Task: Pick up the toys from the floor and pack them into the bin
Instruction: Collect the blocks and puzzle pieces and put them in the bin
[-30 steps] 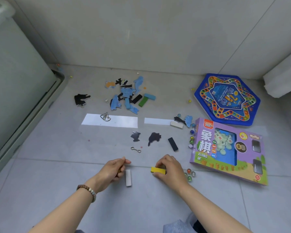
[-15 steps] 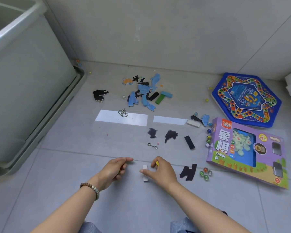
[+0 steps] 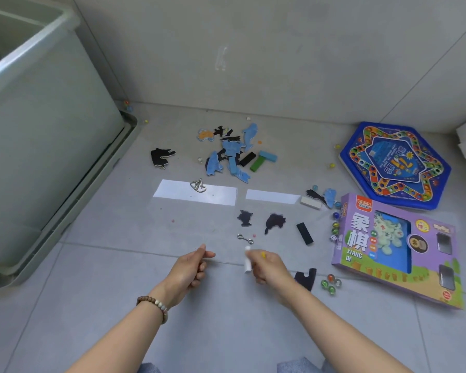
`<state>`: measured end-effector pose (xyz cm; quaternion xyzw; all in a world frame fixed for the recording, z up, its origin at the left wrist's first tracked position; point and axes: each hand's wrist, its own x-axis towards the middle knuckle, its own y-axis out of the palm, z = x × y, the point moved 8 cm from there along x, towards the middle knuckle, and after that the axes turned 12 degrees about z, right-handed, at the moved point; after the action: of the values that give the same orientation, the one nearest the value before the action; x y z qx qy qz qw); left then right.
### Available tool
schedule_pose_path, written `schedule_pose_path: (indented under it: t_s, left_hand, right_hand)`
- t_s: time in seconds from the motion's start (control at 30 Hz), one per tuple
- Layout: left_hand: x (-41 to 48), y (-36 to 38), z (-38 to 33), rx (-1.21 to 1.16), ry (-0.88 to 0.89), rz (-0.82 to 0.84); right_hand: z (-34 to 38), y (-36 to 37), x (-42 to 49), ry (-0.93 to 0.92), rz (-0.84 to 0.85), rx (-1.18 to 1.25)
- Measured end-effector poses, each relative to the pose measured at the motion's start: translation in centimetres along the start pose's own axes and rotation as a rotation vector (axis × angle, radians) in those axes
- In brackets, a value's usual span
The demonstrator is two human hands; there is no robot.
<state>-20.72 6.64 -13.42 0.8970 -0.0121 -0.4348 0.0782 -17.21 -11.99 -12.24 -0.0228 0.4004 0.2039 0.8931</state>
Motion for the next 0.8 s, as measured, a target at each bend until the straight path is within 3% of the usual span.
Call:
schedule_pose_path:
  t_s: [0.07, 0.13, 0.2, 0.37, 0.57, 0.67, 0.8]
  left_hand:
    - [0.5, 1.0, -0.8, 0.076, 0.018, -0.009]
    - [1.1, 2.1, -1.5, 0.117, 0.034, -0.006]
    - [1.8, 3.4, -2.2, 0.129, 0.045, 0.011]
    - [3.4, 6.8, -3.7, 0.124, 0.068, 0.053]
    - [4.1, 9.3, -3.3, 0.122, 0.045, 0.081]
    - [4.1, 9.9, -3.0, 0.144, 0.029, 0.083]
    - [4.2, 10.7, -3.6, 0.155, 0.036, 0.1]
  right_hand:
    - [1.8, -2.2, -0.6, -0.065, 0.017, 0.29]
    - [3.6, -5.1, -1.1, -0.145, 0.015, 0.354]
    - [4.7, -8.4, -1.4, -0.168, -0.062, 0.169]
    - [4.8, -15.7, -1.5, -0.075, -0.482, -0.33]
    - [3.9, -15.3, 0.1, 0.015, -0.529, -0.662]
    - [3.9, -14.9, -0.3, -0.077, -0.472, -0.541]
    - [3.8, -15.1, -1.7, -0.174, -0.353, 0.065]
